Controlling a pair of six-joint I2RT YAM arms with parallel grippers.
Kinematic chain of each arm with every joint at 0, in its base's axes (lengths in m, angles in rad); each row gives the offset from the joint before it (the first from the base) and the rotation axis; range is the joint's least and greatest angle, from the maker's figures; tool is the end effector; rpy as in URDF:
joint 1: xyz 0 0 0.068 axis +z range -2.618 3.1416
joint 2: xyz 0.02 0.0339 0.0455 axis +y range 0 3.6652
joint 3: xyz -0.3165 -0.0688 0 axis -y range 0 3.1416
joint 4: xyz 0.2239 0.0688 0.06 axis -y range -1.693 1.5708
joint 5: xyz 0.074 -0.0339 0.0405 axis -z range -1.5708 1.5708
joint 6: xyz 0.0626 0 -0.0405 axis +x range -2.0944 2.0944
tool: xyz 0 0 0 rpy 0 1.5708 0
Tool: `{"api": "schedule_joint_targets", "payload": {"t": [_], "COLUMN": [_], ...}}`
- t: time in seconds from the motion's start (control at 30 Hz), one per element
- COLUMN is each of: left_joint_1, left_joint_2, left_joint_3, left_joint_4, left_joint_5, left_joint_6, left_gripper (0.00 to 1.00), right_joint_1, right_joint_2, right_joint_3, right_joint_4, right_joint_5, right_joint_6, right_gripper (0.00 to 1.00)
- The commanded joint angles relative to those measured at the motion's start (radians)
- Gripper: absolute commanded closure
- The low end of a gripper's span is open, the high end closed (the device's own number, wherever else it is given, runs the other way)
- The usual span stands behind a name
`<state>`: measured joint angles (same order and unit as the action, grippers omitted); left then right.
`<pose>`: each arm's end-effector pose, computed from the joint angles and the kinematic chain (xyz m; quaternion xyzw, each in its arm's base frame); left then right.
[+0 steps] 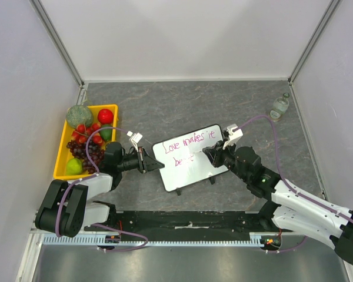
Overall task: Write a sentence on the whiteboard
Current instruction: Write on the whiteboard with the whiteboard.
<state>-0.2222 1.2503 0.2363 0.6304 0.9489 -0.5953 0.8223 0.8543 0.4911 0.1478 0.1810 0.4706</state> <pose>0.1761 -0.0919 0.2142 0.1143 0.7720 -0.5453 0.3061 0.1275 0.1207 0.2997 -0.0799 0.7738 0.3199 0.5408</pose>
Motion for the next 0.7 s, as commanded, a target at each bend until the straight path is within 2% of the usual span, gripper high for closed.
{"api": "schedule_joint_targets", "payload": {"t": [0.0, 0.67], "left_joint_1": [-0.002, -0.002], "left_joint_2": [0.006, 0.009], "left_joint_3": [0.020, 0.020], "left_joint_4": [0.017, 0.018], "left_joint_5": [-0.010, -0.009], "left_joint_6": [0.028, 0.025], "left_gripper": [0.98, 0.98], "right_joint_1": [-0.005, -0.005], "right_joint_2": [-0.003, 0.023], "right_joint_3": [0.007, -0.059], "right_joint_4": [0.012, 0.050], "right_joint_5": [0.012, 0.018], "right_joint_6": [-0.015, 0.008], "right_gripper": [1.00, 1.00]}}
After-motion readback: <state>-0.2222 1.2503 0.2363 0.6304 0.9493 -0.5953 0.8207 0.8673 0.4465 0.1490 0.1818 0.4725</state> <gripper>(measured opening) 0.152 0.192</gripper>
